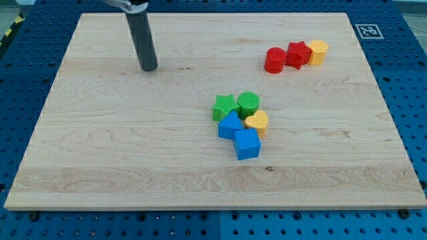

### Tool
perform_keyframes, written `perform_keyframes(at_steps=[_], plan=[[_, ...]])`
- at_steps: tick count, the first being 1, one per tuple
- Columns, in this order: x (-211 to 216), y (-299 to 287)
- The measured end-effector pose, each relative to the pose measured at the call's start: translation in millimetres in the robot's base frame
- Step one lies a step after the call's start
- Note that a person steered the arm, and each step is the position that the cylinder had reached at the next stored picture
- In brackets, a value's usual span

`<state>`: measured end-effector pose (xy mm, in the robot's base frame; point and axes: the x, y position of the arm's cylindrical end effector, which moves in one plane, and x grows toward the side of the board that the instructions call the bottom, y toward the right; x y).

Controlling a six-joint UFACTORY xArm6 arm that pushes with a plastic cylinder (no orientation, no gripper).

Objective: Push the red circle away from the red star

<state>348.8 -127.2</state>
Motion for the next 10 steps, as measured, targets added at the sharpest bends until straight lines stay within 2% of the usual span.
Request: perform_keyframes(at_steps=[2, 4, 8, 10], plan=[[-33, 25], [-37, 26], [-53, 75], [-61, 156]])
